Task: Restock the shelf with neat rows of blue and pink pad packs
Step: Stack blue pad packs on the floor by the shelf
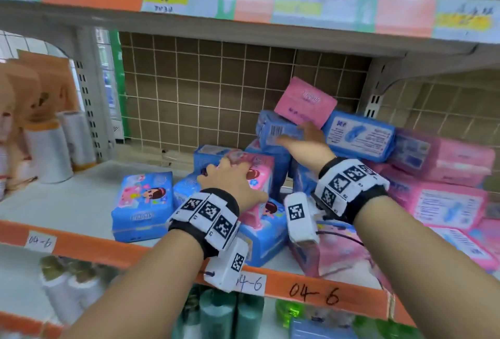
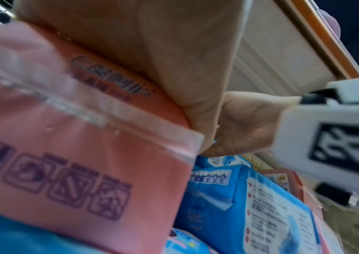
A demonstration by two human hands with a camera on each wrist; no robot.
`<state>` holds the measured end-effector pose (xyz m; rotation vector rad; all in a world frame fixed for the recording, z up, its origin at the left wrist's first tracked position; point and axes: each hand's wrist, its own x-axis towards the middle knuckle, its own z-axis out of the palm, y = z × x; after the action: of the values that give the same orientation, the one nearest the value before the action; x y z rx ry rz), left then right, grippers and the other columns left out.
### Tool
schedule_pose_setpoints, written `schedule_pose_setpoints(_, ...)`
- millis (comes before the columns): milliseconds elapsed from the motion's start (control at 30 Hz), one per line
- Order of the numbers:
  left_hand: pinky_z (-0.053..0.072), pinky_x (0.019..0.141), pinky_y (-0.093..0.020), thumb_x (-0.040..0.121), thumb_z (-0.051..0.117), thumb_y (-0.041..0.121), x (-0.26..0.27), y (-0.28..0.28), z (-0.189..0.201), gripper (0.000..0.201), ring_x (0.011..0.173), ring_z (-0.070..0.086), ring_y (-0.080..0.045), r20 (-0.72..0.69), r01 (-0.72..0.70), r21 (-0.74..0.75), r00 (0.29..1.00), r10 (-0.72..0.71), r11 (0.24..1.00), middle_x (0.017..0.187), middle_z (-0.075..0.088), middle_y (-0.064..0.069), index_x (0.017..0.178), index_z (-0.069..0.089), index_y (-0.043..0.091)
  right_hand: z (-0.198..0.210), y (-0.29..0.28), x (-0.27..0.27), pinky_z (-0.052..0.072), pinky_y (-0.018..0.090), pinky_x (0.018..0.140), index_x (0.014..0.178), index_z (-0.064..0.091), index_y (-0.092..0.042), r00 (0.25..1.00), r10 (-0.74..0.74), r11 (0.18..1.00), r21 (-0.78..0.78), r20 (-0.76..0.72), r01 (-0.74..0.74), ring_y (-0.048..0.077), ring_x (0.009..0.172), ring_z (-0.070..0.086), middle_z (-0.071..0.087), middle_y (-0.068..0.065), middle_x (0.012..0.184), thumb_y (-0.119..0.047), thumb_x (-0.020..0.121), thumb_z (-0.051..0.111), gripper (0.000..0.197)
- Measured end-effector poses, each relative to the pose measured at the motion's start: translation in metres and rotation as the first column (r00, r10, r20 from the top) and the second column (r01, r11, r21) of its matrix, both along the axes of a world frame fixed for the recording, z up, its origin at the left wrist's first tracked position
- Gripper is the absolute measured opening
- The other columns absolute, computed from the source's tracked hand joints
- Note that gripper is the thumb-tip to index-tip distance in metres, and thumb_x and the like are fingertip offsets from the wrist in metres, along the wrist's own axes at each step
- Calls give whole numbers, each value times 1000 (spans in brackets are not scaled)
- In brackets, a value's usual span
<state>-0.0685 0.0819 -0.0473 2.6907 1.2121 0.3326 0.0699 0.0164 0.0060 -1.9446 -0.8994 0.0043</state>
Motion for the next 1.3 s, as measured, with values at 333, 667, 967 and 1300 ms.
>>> schedule_pose_setpoints(333,32,98,-49,65,59,65,-39,37,2,79,129,28,-35,-45,-111,-37,993,109,993,144,23,-5,134,29,40,13,52,-3,33,40,104,141,10,0,936,-322,942,-148,-139,302,34,131,34,25,19,146,-52,66,75,112)
schedule_pose_setpoints(667,30,98,-50,67,55,63,-42,45,-3,78,130,25,-34,-46,-120,-21,992,119,993,145,22,-5,136,28,37,-1,52,-6,42,43,96,140,8,-8,937,-256,957,76,-238,280,37,117,48,37,18,135,-42,71,70,99)
schedule_pose_setpoints(967,28,102,-51,65,65,65,-20,42,11,91,129,31,-36,183,-80,-30,979,84,996,140,34,-15,135,33,18,-19,-9,-33,53,35,70,112,45,-19,888,104,959,281,-448,29,16,88,61,60,1,106,-33,74,71,48)
schedule_pose_setpoints(1300,34,111,-38,38,82,52,-29,8,34,127,130,41,-11,752,634,-86,547,-367,769,142,39,5,144,14,33,-1,-91,-38,51,25,81,114,43,-33,948,301,913,320,-105,-255,3,102,60,55,-19,111,-19,75,74,52)
